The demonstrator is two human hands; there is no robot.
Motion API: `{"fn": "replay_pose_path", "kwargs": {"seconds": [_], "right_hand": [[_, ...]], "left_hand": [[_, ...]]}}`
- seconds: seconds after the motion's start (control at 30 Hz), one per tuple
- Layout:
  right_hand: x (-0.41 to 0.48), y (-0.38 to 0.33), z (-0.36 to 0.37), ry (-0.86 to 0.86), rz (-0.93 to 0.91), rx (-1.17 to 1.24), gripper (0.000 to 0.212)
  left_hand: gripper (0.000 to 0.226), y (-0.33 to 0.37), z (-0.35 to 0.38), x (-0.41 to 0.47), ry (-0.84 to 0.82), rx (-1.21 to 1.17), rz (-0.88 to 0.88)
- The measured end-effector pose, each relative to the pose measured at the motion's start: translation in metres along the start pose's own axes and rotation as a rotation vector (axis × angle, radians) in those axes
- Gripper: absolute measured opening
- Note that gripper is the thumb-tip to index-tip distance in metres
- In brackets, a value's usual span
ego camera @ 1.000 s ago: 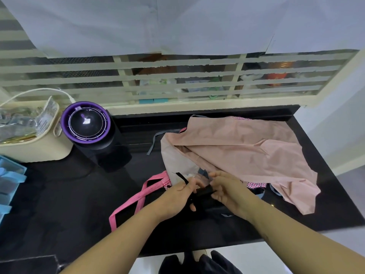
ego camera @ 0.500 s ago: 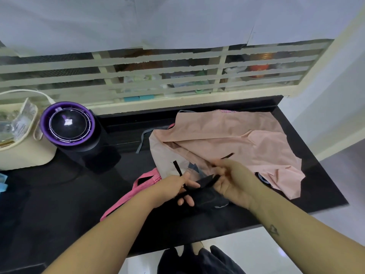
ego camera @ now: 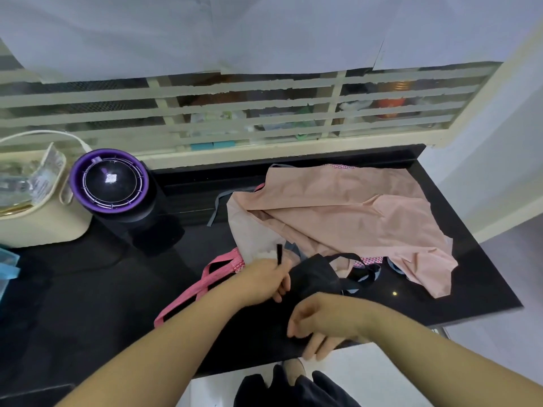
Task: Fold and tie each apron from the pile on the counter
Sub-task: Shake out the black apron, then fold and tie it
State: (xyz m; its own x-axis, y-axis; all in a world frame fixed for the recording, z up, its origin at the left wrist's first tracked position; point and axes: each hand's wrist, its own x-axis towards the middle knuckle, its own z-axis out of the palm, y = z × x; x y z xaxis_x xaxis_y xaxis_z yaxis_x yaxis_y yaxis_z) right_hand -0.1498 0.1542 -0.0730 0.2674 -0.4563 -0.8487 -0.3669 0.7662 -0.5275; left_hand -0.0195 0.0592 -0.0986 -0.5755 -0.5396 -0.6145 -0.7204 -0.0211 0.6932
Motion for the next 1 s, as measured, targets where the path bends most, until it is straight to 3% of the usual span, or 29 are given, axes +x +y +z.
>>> {"fn": "replay_pose_path", "kwargs": {"seconds": [0.07, 0.17, 0.23, 0.4, 0.57, 0.7, 0.87, 1.0], "right_hand": [[-0.009, -0.007, -0.014, 0.139, -0.105, -0.116, 0.014], [-0.003, -0.017, -0.029, 0.499, -0.258, -0.115, 0.018], [0.01, -0.022, -0.029, 0.571, -0.295, 0.009, 0.023], [0.03, -0.021, -0.022, 0.395, -0.214, 0.236, 0.021], [0.035, -0.025, -0.025, 0.116, -0.216, 0.462, 0.019], [0.032, -0.022, -0.031, 0.062, -0.234, 0.408, 0.004], [0.023, -0.016, -0.039, 0.059, -0.231, 0.308, 0.011], [0.027, -0.013, -0.038, 0.12, -0.222, 0.4, 0.009]], "left_hand": [[0.039, -0.003, 0.002, -0.005, 0.064, 0.217, 0.184], [0.037, -0.007, 0.005, -0.014, 0.072, 0.244, 0.307], [0.038, -0.013, 0.006, -0.019, 0.073, 0.225, 0.33], [0.039, -0.049, 0.014, -0.018, 0.174, 0.61, 0.604], [0.039, -0.061, 0.023, -0.015, 0.321, 0.887, 0.741], [0.032, -0.066, 0.021, -0.016, 0.363, 0.862, 0.764], [0.025, -0.066, 0.023, -0.022, 0.357, 0.772, 0.8], [0.03, -0.066, 0.027, -0.018, 0.437, 0.807, 0.876]]}}
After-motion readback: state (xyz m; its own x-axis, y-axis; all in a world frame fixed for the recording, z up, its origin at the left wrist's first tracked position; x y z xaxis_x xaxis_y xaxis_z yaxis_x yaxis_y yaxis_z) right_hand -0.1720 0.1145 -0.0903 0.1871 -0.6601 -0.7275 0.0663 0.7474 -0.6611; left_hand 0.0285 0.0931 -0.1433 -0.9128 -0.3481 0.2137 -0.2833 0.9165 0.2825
